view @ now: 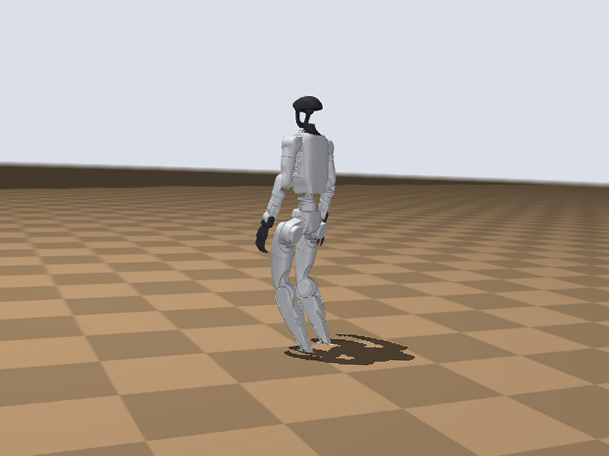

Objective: Run

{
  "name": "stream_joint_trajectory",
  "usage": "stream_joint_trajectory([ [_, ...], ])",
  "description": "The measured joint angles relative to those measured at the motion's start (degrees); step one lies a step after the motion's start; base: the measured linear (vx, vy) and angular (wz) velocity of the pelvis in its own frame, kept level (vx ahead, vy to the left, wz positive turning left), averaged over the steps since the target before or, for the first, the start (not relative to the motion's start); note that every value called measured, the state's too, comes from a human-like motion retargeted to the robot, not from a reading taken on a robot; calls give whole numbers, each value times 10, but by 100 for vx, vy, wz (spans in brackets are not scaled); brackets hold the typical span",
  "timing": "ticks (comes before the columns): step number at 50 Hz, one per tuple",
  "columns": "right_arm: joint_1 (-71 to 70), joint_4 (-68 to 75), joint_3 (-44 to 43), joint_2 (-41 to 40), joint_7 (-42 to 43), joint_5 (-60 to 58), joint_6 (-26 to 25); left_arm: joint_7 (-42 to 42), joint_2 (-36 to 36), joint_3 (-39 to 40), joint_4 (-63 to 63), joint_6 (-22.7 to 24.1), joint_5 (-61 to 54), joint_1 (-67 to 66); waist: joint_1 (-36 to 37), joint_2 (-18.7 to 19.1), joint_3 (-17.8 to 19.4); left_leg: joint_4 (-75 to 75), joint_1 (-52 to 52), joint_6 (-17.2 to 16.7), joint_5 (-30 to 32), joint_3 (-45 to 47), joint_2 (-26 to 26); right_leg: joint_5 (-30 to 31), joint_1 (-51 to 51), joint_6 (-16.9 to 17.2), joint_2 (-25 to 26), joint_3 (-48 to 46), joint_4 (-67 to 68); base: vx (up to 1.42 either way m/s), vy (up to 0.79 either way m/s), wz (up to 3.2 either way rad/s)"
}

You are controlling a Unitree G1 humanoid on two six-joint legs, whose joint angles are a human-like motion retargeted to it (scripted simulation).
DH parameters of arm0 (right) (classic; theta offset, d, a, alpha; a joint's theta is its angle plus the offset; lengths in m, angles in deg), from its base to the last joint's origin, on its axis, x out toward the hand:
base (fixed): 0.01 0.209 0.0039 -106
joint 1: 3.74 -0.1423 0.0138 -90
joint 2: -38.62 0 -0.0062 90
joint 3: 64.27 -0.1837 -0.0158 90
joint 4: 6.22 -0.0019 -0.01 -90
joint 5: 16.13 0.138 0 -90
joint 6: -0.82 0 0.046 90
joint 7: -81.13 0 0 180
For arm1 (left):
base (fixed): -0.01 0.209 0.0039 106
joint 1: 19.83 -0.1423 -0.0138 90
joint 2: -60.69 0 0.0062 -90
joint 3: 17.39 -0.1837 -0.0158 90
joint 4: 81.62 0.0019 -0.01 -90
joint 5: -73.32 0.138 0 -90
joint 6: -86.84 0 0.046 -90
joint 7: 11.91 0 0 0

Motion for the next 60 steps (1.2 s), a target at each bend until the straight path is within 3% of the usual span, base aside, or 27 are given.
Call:
stream_joint_trajectory([
  [23, -10, 5, 28, 5, -13, -6, 5, -5, 10, 20, -29, 17, -50, -5, 51, 30, -16, 197, -164, 0, -75, -25, 17, -49, -89, -13, 27, -33, 62, 3, 1, 6],
  [27, -1, -13, 30, 15, -9, -1, 8, -2, 29, 38, -32, 18, -68, -22, 71, 15, -26, 204, -184, 11, -97, -27, 6, -71, -100, -11, 16, -42, 71, 18, 8, 23],
  [29, 10, -31, 24, 22, -5, 7, 11, -1, 36, 48, -32, 16, -73, -33, 71, -11, -29, 181, -173, 22, -100, -24, -23, -96, -115, -8, -13, -42, 115, 23, 7, 34],
  [34, 50, -63, 2, 33, 11, 46, 19, 9, 46, 65, -20, 8, -84, -53, 41, -75, -16, 140, -121, 34, -111, -16, -91, -161, -215, -28, -111, -49, 353, 32, 4, 27],
  [38, 80, -37, -24, 35, 23, 75, 13, 26, 48, 69, -6, -2, -93, -28, -11, -112, -3, 81, -60, 33, -109, -27, -131, -138, -356, -32, -151, -28, 508, 57, 2, 22],
  [42, 111, 17, -53, 45, 24, 73, -1, 44, 42, 54, -30, 4, -101, 25, -48, -90, 23, 49, 12, 10, -99, -40, -100, -113, -471, -23, -110, -27, 482, 80, 0, 3],
  [45, 136, 53, -70, 53, 23, 57, -11, 54, 38, 36, -82, 22, -102, 59, -62, -35, 42, 99, 47, -28, -82, -69, -52, -75, -499, -16, -38, -43, 401, 93, -2, -11],
  [47, 152, 73, -73, 54, 21, 45, -19, 54, 35, 21, -119, 37, -111, 70, -65, 7, 39, 164, 46, -66, -24, -80, -15, -41, -487, -19, 4, -54, 361, 95, -2, 0],
  [50, 169, 89, -70, 47, 14, 30, -26, 44, 24, -2, -155, 48, -122, 67, -54, 55, 25, 305, -4, -125, 142, -75, 23, -9, -444, -33, 45, -61, 325, 91, 0, 7],
  [52, 162, 84, -66, 41, 14, 29, -27, 33, 17, -13, -159, 45, -116, 61, -35, 74, 13, 417, -74, -121, 187, -51, 51, -24, -404, -45, 58, -63, 302, 93, -1, 15],
  [53, 154, 77, -62, 40, 17, 31, -25, 27, 14, -15, -156, 42, -112, 58, -25, 78, 7, 467, -113, -104, 176, -37, 65, -32, -381, -48, 60, -62, 289, 96, -3, 18],
  [57, 100, 26, -56, 41, 47, 45, -9, 19, 13, 6, -100, 23, -82, 38, 28, 68, -12, 559, -275, -28, 51, 3, 89, -61, -267, -44, 56, -47, 210, 100, -5, 7],
  [60, 59, -31, -59, 47, 82, 62, 12, 27, 22, 42, -43, 13, -71, -5, 74, 50, -18, 484, -359, -2, -15, 25, 78, -51, -166, -29, 39, -43, 147, 108, -2, -24],
])
